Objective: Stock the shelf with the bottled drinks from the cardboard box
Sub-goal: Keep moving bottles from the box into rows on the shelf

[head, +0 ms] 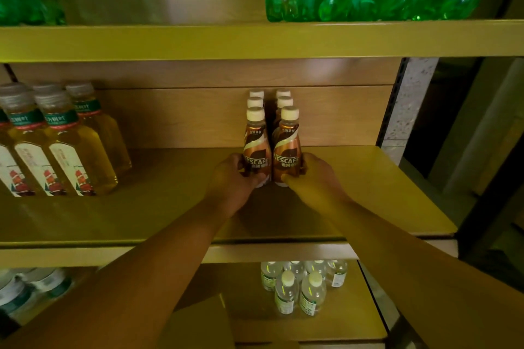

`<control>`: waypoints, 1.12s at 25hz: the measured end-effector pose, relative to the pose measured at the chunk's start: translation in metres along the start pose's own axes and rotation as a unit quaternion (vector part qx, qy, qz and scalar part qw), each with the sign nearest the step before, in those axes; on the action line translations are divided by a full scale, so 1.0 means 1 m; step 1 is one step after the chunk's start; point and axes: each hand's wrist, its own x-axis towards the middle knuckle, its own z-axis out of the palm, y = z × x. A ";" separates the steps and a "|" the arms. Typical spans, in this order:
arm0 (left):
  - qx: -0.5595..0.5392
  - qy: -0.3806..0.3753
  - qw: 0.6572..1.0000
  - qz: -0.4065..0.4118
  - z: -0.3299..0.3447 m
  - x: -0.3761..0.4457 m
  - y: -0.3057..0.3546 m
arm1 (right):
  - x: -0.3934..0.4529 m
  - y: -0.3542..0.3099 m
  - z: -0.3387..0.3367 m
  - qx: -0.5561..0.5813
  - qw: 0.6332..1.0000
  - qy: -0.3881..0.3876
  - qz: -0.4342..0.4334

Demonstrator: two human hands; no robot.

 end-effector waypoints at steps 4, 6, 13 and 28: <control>0.007 0.009 1.000 0.001 0.004 0.003 -0.001 | 0.005 0.001 0.000 -0.006 1.000 -0.002 -0.001; 0.009 0.007 1.000 0.003 0.004 0.002 -0.001 | 0.006 0.003 0.000 0.000 1.000 -0.009 0.000; 0.101 -0.008 0.995 0.016 -0.022 -0.032 -0.005 | -0.025 -0.002 -0.008 -0.051 0.999 -0.010 0.001; 0.515 0.072 0.854 0.017 -0.114 -0.199 -0.015 | -0.160 -0.062 0.012 -0.354 0.896 -0.104 -0.249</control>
